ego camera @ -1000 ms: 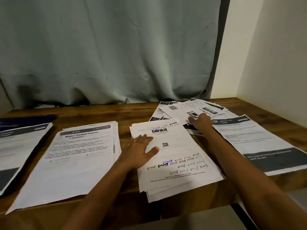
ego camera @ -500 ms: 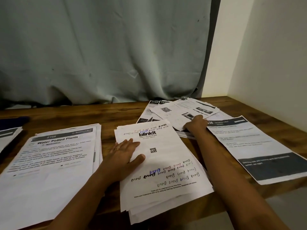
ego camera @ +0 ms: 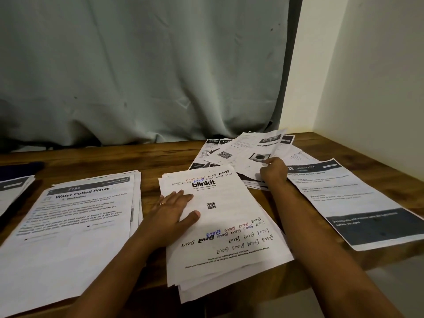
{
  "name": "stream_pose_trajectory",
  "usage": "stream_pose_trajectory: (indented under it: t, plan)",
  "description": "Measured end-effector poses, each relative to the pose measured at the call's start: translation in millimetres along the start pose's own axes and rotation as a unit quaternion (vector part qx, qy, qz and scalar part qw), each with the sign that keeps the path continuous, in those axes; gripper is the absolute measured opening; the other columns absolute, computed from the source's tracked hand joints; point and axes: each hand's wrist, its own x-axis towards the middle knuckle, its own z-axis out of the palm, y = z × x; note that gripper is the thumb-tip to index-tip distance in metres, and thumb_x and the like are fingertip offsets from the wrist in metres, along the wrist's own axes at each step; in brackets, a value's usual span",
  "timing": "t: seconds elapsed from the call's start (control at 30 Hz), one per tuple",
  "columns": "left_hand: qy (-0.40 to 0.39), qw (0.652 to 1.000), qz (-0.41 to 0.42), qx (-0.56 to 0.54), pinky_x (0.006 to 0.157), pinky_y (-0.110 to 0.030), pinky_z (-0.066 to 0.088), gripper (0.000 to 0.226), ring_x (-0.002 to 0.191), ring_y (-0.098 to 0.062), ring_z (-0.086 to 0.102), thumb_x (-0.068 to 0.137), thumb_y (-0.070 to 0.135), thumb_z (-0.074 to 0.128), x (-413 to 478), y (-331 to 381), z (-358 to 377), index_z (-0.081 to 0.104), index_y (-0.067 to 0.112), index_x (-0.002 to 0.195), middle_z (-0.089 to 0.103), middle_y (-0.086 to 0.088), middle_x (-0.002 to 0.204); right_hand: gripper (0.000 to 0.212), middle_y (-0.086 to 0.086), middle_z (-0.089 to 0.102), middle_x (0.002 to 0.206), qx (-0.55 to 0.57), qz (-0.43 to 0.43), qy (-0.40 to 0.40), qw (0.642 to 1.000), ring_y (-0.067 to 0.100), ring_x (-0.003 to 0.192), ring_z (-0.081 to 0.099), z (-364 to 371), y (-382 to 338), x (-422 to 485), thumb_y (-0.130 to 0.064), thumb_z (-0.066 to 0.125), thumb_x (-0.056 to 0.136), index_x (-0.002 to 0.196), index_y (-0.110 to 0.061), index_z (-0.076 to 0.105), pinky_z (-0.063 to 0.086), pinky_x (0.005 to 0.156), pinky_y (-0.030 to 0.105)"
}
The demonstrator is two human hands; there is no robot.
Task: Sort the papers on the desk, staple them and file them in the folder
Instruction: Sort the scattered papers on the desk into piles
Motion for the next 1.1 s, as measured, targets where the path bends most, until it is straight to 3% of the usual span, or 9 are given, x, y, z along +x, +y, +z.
stream_pose_trajectory:
  t: [0.13, 0.37, 0.5, 0.6, 0.67, 0.73, 0.87, 1.0, 1.1]
  plan:
    - [0.003, 1.000, -0.003, -0.017, 0.118, -0.037, 0.003, 0.104, 0.147, -0.012, 0.007, 0.061, 0.088, -0.002, -0.4, -0.8, 0.5, 0.021, 0.037, 0.149, 0.013, 0.006, 0.159, 0.040, 0.018, 0.057, 0.125, 0.004, -0.016, 0.009, 1.000, 0.032, 0.115, 0.055, -0.2, 2.5, -2.7, -0.003, 0.064, 0.085, 0.123, -0.006, 0.050, 0.048, 0.089, 0.035]
    - [0.017, 0.999, -0.010, -0.025, 0.117, -0.038, 0.009, 0.056, 0.146, -0.015, 0.011, 0.097, 0.058, 0.026, -4.2, 6.8, -5.8, 0.026, 0.035, 0.148, 0.017, 0.005, 0.158, 0.040, 0.017, 0.055, 0.127, 0.114, 0.007, 0.088, 0.990, 0.030, 0.115, 0.055, -4.7, -2.6, -1.9, 0.002, 0.058, 0.088, 0.125, -0.006, 0.047, 0.048, 0.088, 0.030]
    - [0.024, 0.998, -0.018, -0.049, 0.116, -0.038, 0.013, 0.053, 0.146, -0.016, 0.013, 0.097, 0.053, 0.031, -7.1, 8.8, -9.0, 0.030, 0.034, 0.147, 0.020, 0.004, 0.158, 0.033, 0.013, 0.056, 0.125, 0.188, 0.000, 0.113, 0.976, 0.026, 0.113, 0.055, -6.7, -3.7, -1.7, 0.006, 0.052, 0.090, 0.121, -0.006, 0.054, 0.047, 0.085, 0.025]
    - [0.032, 0.997, -0.020, -0.068, 0.115, -0.039, 0.016, 0.052, 0.145, -0.017, 0.015, 0.097, 0.053, 0.033, -8.9, 11.2, -9.5, 0.033, 0.035, 0.145, 0.022, 0.004, 0.157, 0.032, 0.013, 0.058, 0.122, 0.269, 0.025, 0.108, 0.957, 0.026, 0.111, 0.057, -20.5, -4.0, -0.9, 0.008, 0.051, 0.089, 0.117, -0.005, 0.056, 0.052, 0.089, 0.031]
    - [0.036, 0.996, -0.020, -0.077, 0.115, -0.040, 0.018, 0.051, 0.145, -0.018, 0.017, 0.097, 0.052, 0.034, -9.3, 11.5, -9.8, 0.036, 0.034, 0.145, 0.024, 0.004, 0.157, 0.031, 0.010, 0.060, 0.119, 0.296, 0.042, 0.097, 0.949, 0.024, 0.108, 0.059, -40.0, -3.6, 3.7, 0.008, 0.053, 0.087, 0.115, -0.006, 0.058, 0.056, 0.081, 0.032]
    - [0.041, 0.995, -0.016, -0.087, 0.115, -0.040, 0.019, 0.050, 0.144, -0.018, 0.019, 0.097, 0.051, 0.035, -10.5, 11.6, -10.7, 0.037, 0.034, 0.144, 0.026, 0.003, 0.156, 0.030, 0.007, 0.062, 0.111, 0.277, 0.038, 0.080, 0.957, 0.020, 0.100, 0.059, -66.9, 1.7, 10.9, 0.008, 0.054, 0.086, 0.112, -0.005, 0.060, 0.052, 0.066, 0.022]
    - [0.058, 0.994, 0.001, -0.098, 0.116, -0.038, 0.016, 0.054, 0.143, -0.017, 0.022, 0.095, 0.056, 0.034, -13.7, 11.7, -14.0, 0.041, 0.032, 0.143, 0.031, 0.003, 0.154, 0.025, 0.013, 0.062, 0.105, 0.281, 0.047, 0.065, 0.957, 0.025, 0.088, 0.059, -130.1, 35.8, 29.8, 0.013, 0.048, 0.082, 0.089, -0.007, 0.061, 0.049, 0.061, 0.023]
    - [0.070, 0.994, 0.020, -0.083, 0.116, -0.043, 0.016, 0.072, 0.140, -0.018, 0.029, 0.084, 0.068, 0.022, -15.8, 18.9, -22.4, 0.047, 0.028, 0.138, 0.037, 0.004, 0.150, 0.023, 0.008, 0.056, 0.101, 0.161, 0.068, 0.066, 0.982, 0.028, 0.092, 0.056, -189.0, 82.7, 30.3, 0.003, 0.058, 0.087, 0.109, 0.001, 0.062, 0.042, 0.075, 0.025]
    - [0.102, 0.993, 0.026, -0.059, 0.116, -0.045, 0.017, 0.057, 0.138, -0.021, 0.032, 0.094, 0.061, 0.031, -14.4, 35.1, -27.2, 0.046, 0.028, 0.138, 0.040, 0.002, 0.149, 0.023, 0.014, 0.053, 0.100, 0.084, 0.097, 0.084, 0.988, 0.026, 0.088, 0.048, -216.6, 119.2, 28.5, -0.010, 0.055, 0.094, 0.109, 0.006, 0.058, 0.038, 0.076, 0.029]
